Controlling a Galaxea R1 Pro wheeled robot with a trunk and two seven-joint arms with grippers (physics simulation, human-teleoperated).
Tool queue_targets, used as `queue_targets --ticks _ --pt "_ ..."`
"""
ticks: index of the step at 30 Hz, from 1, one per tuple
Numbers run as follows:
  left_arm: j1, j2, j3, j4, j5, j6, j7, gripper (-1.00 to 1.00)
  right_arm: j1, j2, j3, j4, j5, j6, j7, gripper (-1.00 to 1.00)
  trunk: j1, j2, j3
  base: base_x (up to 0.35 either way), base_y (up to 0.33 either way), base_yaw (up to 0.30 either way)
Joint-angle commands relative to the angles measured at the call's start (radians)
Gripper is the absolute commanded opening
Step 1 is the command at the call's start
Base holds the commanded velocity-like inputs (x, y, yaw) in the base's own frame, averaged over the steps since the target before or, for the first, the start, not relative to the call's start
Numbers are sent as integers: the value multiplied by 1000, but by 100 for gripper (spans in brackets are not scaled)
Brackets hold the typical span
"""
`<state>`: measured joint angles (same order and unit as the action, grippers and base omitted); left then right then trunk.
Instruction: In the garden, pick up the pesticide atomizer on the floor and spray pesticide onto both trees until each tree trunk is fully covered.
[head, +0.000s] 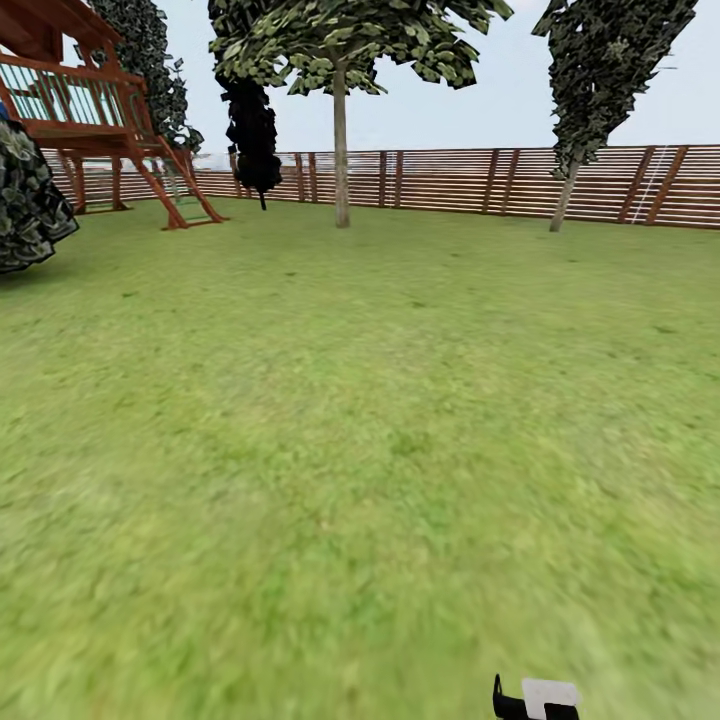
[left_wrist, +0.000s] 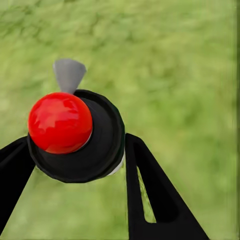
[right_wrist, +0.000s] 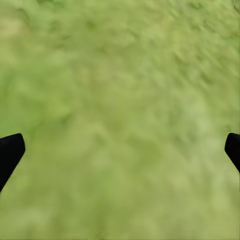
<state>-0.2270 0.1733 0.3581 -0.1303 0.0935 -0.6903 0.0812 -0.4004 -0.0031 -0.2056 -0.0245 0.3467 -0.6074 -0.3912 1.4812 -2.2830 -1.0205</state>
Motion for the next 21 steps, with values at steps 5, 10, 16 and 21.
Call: queue_targets --ticks 5,10,16,21 --pt "0 0 0 0 0 0 0 -100 0 0 0 0 0 0 0 100 0 0 0 337 0 0" --pt "0 0 0 0 0 -1 0 -100 0 0 0 0 0 0 0 100 0 0 0 337 0 0" --pt "0 1 1 0 0 0 0 -100 0 0 0 0 0 0 0 100 0 0 0 337 0 0" --pt "0 1 2 0 0 0 0 -100 0 0 0 0 0 0 0 100 0 0 0 337 0 0"
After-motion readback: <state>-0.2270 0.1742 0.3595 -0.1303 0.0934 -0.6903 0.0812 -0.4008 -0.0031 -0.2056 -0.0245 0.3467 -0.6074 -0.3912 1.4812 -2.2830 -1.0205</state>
